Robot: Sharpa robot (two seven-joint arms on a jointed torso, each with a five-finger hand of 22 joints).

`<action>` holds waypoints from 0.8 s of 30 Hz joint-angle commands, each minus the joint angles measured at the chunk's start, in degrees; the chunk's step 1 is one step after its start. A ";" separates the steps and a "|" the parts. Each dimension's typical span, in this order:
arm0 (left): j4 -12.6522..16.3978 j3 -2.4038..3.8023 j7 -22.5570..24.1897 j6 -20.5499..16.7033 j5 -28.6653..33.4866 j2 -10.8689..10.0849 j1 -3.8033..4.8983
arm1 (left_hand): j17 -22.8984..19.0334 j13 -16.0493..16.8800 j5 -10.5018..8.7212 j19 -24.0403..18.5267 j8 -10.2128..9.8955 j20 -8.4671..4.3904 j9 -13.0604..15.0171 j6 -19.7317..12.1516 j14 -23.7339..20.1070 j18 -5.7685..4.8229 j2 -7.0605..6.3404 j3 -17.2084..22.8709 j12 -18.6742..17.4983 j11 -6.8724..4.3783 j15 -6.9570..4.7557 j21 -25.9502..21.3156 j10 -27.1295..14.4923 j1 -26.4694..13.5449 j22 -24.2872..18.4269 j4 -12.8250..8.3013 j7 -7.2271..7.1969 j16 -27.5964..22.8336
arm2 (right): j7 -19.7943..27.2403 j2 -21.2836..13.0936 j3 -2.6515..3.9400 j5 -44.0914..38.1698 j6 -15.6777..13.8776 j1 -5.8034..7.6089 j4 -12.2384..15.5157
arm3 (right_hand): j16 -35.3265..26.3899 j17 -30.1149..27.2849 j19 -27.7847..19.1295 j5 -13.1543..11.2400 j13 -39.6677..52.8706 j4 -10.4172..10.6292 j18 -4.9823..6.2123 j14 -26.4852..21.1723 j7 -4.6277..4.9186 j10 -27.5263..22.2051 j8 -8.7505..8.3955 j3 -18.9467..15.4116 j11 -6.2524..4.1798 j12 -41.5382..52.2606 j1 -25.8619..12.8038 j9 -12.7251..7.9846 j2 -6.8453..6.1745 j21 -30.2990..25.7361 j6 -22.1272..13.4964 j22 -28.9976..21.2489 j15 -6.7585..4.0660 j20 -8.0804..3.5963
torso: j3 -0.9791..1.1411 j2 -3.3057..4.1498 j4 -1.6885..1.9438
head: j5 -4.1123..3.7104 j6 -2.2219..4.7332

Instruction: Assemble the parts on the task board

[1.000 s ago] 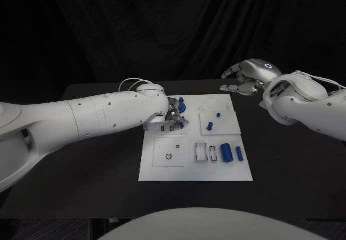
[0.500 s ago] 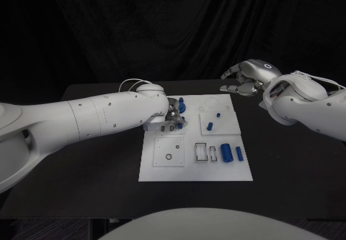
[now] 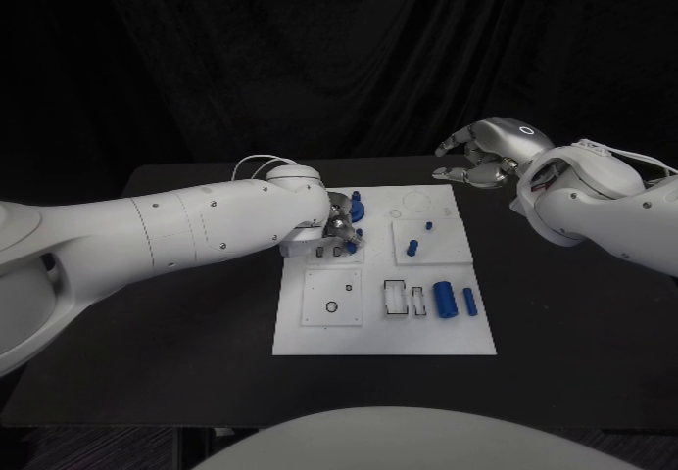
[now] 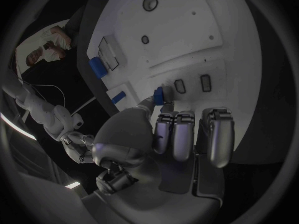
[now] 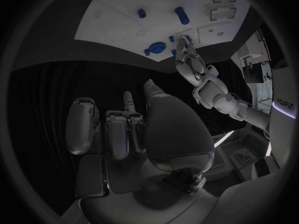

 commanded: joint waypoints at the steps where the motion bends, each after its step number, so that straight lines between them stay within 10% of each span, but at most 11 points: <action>1: 0.52 0.06 1.20 -1.39 0.12 -0.32 -0.11 | 15.07 14.98 0.51 0.56 -0.40 -0.10 0.25 0.59 6.15 -0.93 -0.66 1.20 0.19 -0.23 -0.23 -0.34 5.97 -0.33 7.90 -0.30 -0.04 0.15 | -1.02 -0.12 0.04 -0.17 0.45 -0.15 0.00 | -0.32 13.01 -0.01 0.26 15.09 -0.24 -0.12 5.09 -0.08 5.97 0.11 0.02 0.22 0.36 0.42 -0.06 0.01 -0.33 0.35 10.49 0.12 0.15 | -0.05 0.04 0.06 | -0.07 -0.01; 24: 4.60 0.05 1.26 -5.69 0.12 -5.17 -0.11 | 15.07 14.98 0.61 0.76 -1.57 -0.10 1.45 1.46 6.15 -0.97 -2.60 6.26 0.19 -0.21 -0.23 -0.36 5.97 -3.17 8.19 -0.47 0.00 0.15 | -1.27 -0.56 0.04 -0.17 1.05 -0.29 0.05 | -0.41 12.94 -0.05 0.32 15.09 -0.29 -0.09 5.06 -0.05 5.97 0.10 0.06 0.24 0.36 0.55 -0.11 0.09 -0.45 0.39 10.45 0.13 0.17 | -0.02 -0.04 0.13 | 0.29 -0.01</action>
